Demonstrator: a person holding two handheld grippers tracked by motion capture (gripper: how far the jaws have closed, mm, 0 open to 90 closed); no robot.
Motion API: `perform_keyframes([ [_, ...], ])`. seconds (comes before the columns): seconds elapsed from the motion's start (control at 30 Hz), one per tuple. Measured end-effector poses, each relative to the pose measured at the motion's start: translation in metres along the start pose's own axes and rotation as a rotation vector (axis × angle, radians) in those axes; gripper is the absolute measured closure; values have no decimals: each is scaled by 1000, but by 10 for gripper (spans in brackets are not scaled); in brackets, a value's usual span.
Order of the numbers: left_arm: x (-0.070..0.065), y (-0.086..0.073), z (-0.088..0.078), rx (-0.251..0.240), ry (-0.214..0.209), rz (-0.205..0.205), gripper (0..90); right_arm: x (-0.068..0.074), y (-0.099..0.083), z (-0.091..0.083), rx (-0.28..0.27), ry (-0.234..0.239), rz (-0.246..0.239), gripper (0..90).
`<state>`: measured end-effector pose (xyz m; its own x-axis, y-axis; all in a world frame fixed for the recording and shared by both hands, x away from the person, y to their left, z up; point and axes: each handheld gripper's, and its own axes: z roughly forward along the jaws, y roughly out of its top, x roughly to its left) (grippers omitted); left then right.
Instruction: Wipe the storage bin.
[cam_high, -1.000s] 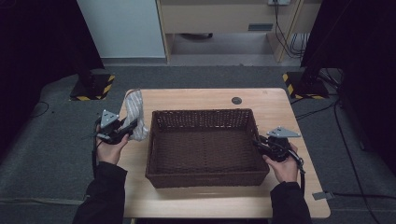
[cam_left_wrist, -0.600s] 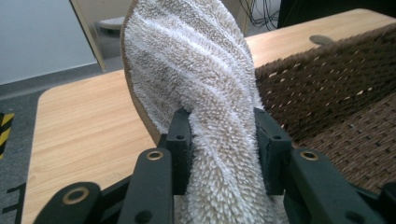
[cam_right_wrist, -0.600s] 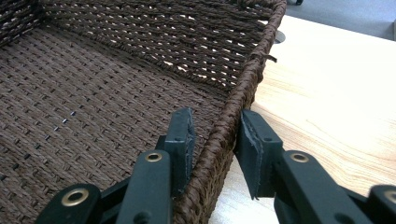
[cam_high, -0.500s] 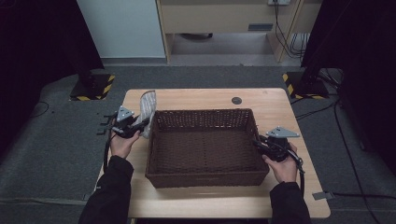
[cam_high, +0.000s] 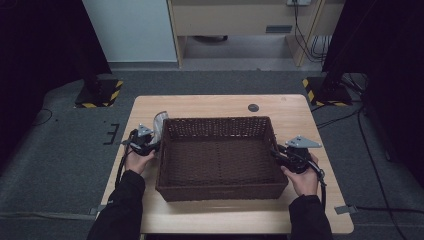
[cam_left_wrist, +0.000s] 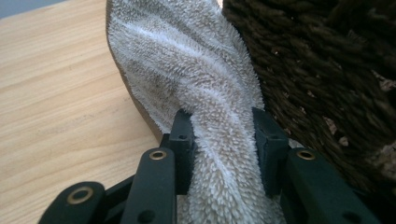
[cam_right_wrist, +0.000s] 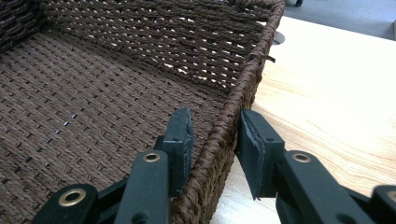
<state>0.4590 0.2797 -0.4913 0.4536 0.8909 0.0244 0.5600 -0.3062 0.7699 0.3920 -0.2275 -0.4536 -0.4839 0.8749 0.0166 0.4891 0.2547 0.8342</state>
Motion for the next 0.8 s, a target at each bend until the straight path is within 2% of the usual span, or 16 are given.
perform_keyframes([
  [0.07, 4, 2, -7, -44, -6, -35, 653, 0, 0, 0, 0, 1, 2, 657],
  [0.13, 8, 6, -18, -117, -16, -58, 654, 0, 0, 0, 1, 1, -2, 656],
  [0.27, 11, 19, -46, -240, -43, -68, 655, 0, 0, 0, 2, 1, -7, 655],
  [0.3, 11, 19, -46, -240, -43, -68, 655, 0, 0, 0, 1, 0, -7, 655],
  [0.33, 8, 26, -55, -269, -45, -56, 655, 0, 0, 0, 0, -1, -10, 655],
  [0.43, 4, 28, -52, -248, -43, -27, 655, 0, 0, 0, 0, 1, -4, 653],
  [0.5, 0, 24, -39, -197, -27, 2, 655, 0, 0, 0, 0, 0, -5, 653],
  [0.67, 2, 13, -19, -126, -18, -10, 655, 0, 0, 0, 0, -1, -8, 653],
  [0.8, 1, 1, -2, -40, -15, -5, 655, 0, 0, 0, 0, -1, -8, 653],
])
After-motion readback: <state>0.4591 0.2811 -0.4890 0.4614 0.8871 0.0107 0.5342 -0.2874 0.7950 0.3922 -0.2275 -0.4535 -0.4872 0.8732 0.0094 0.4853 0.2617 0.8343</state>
